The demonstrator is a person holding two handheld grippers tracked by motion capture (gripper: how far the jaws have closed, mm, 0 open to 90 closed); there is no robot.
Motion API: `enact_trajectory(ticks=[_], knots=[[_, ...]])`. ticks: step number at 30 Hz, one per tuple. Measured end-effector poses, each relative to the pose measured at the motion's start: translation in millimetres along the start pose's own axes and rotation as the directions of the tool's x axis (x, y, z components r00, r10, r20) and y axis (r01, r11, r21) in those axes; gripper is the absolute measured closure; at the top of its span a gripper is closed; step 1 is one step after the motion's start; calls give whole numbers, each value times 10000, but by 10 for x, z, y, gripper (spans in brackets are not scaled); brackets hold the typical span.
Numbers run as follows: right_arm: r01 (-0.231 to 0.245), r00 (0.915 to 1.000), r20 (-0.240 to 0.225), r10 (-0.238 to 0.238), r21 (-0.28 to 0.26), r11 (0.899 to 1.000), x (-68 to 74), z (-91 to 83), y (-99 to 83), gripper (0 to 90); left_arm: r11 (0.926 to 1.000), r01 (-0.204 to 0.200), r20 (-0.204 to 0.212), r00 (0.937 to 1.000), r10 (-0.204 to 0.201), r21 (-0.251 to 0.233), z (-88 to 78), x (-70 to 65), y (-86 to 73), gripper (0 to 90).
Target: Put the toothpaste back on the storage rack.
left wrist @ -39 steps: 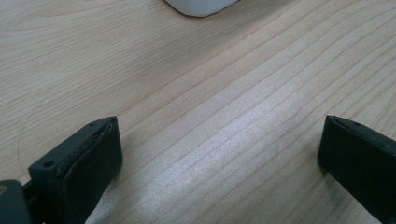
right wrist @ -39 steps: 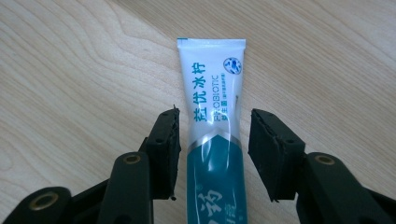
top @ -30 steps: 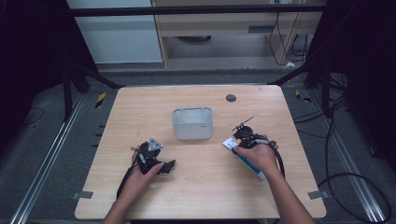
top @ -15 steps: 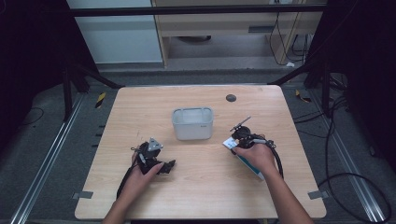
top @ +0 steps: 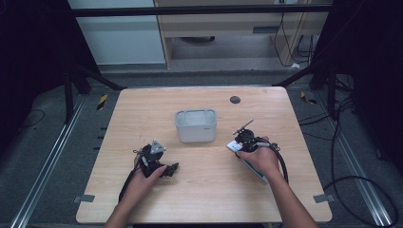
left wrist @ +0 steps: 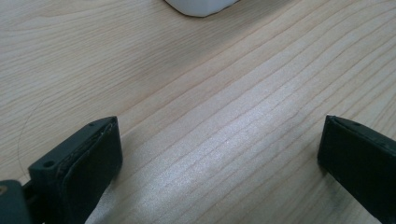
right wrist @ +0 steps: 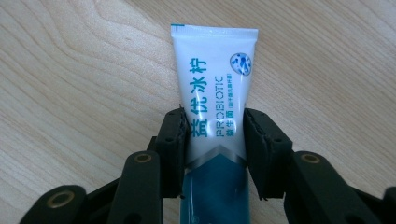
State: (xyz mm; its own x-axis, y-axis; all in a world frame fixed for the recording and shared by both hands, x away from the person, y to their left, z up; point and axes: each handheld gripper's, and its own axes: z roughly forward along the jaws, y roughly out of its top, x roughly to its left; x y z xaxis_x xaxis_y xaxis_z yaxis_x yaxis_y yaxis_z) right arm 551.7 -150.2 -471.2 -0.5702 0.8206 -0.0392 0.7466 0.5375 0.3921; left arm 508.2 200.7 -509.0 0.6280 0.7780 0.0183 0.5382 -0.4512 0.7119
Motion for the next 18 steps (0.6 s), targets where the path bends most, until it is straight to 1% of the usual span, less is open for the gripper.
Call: enact_trajectory(ticks=[2, 5, 6, 8, 10, 12, 18], knots=[[-2, 10000, 65, 2, 4, 10000, 12, -4, 0, 626, 10000, -7, 1, 10000, 7, 5, 0, 1, 0, 0], [157, 9997, 173, -157, -13, 9999, 19, -12, -1, 651, 10000, -6, 0, 10000, 6, 6, 0, 0, 0, 0], [96, 9998, 184, -95, -30, 9999, 29, -16, -2, 658, 10000, -7, 1, 10000, 7, 3, 0, 0, 0, 0], [199, 9996, 217, -197, -61, 9998, 29, -23, -5, 675, 10000, -8, 3, 10000, 8, 4, 0, 1, 0, 0], [157, 9996, 229, -156, -64, 9999, 38, -31, -3, 694, 10000, -7, 1, 10000, 7, 5, 0, 1, 0, 0], [212, 9996, 203, -210, -104, 9997, 37, -42, -7, 717, 10000, -5, -1, 10000, 5, 3, 0, 0, 0, 0], [-36, 10000, 71, 38, -294, 9996, 27, -75, -29, 760, 10000, -8, -1, 10000, 8, 3, 0, 1, 0, 0]])
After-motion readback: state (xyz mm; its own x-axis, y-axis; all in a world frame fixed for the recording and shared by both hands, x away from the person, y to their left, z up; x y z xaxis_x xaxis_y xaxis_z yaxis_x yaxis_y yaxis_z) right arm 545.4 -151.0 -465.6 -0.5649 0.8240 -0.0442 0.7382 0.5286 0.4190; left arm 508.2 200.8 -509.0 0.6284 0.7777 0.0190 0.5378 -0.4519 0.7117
